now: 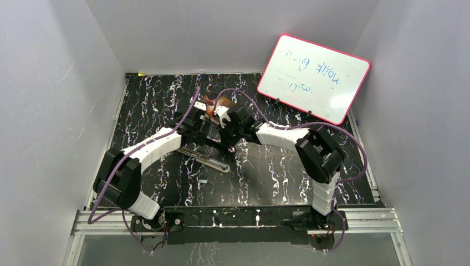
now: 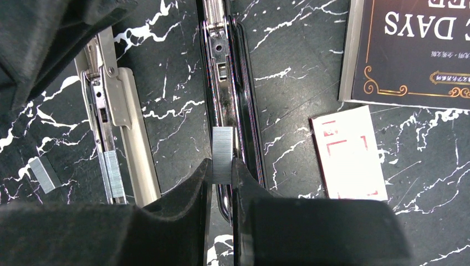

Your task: Load the staples into the stapler

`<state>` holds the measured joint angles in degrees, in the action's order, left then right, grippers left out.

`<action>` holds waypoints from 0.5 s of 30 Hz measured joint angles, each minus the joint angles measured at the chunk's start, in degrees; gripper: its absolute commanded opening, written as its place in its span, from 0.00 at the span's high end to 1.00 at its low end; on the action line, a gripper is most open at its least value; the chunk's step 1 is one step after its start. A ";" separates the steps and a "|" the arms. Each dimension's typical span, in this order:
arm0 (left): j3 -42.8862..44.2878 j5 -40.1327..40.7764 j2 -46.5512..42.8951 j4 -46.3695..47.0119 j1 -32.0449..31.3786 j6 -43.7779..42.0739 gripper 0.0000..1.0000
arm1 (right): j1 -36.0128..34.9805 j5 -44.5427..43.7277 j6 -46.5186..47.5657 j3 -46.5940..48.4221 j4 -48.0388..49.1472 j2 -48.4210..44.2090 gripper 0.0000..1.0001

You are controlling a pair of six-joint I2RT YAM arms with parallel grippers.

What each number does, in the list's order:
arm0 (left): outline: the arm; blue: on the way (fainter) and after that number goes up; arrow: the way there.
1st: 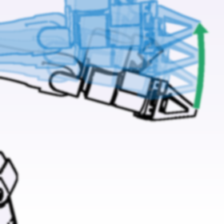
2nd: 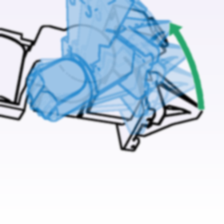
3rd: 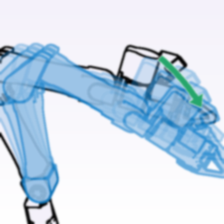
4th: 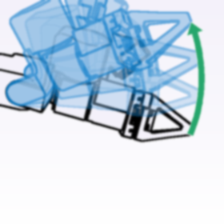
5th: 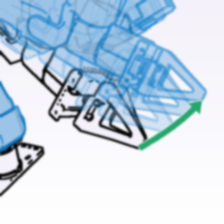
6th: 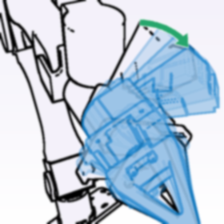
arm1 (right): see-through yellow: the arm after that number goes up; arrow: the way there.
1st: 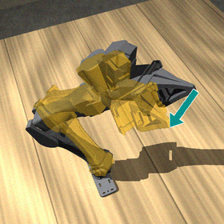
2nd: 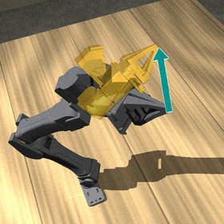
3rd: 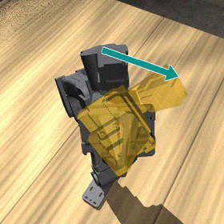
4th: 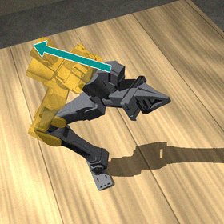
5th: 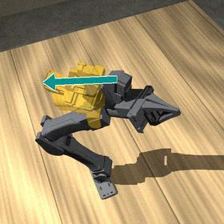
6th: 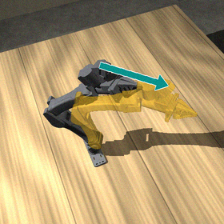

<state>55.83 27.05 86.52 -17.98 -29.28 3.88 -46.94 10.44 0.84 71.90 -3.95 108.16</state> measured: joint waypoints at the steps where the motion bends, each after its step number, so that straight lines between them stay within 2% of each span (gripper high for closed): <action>1: 0.00 0.00 0.00 0.00 0.00 -0.04 0.02 | 0.00 0.00 -0.02 0.00 -0.11 0.07 1.00; 15: -0.11 0.02 -0.04 0.00 -0.11 -0.09 0.02 | 0.00 -0.22 0.00 1.09 -2.08 1.20 1.00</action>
<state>55.72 27.07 86.48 -17.98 -29.39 3.79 -46.94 10.22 0.84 72.99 -6.02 109.36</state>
